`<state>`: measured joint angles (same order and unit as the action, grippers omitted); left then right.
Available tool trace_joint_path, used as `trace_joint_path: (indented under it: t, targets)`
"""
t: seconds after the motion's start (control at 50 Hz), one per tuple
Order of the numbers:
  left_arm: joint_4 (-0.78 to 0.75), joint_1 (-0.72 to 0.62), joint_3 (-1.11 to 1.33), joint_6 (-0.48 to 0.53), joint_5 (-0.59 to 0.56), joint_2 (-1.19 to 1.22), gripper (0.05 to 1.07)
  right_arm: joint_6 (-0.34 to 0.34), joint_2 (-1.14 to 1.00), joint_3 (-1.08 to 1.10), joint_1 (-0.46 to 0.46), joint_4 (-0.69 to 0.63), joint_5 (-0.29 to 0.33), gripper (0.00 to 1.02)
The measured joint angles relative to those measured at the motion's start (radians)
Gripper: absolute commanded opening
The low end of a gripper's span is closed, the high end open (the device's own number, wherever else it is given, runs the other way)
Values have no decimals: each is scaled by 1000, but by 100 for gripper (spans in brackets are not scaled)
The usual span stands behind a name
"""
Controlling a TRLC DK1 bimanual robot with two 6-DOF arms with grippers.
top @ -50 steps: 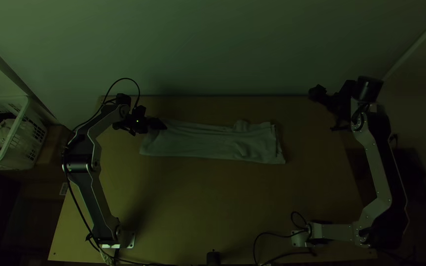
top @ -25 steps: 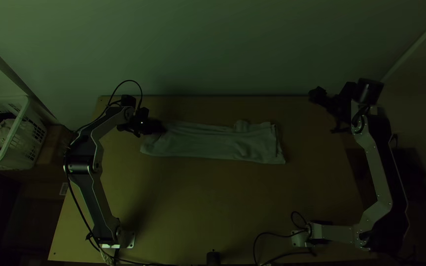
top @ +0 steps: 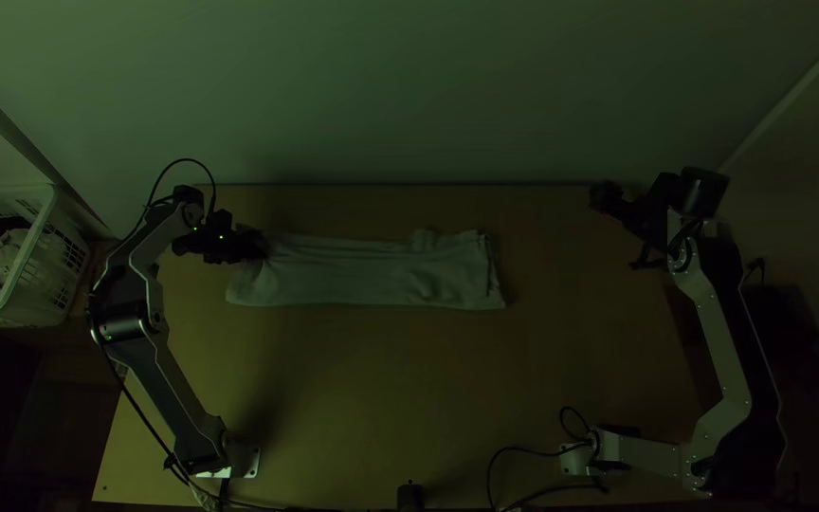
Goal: Fold the t-shirt
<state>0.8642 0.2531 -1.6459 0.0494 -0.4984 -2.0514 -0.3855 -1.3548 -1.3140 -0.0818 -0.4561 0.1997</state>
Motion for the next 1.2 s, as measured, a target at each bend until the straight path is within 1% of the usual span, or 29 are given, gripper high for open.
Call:
trace_joint_path:
  t: [0.18, 0.3, 0.44, 0.66, 0.84, 1.2]
  targets:
    - [90, 75, -72, 57, 76, 22, 8, 0, 7, 15, 0, 8, 0, 99]
    - [213, 92, -171, 68, 108, 24, 8, 0, 8, 21, 0, 11, 0, 99]
    - [361, 75, -294, 67, 130, 34, 8, 0, 20, 33, 0, 12, 0, 99]
    - [486, -43, -430, 35, 143, 80, 8, 0, 52, 33, 0, 14, 0, 99]
    - [503, -165, -488, -24, 152, 95, 8, 0, 77, 52, 0, 15, 0, 99]
    - [496, -365, -557, -151, 163, 95, 8, 0, 135, 122, 0, 15, 0, 99]
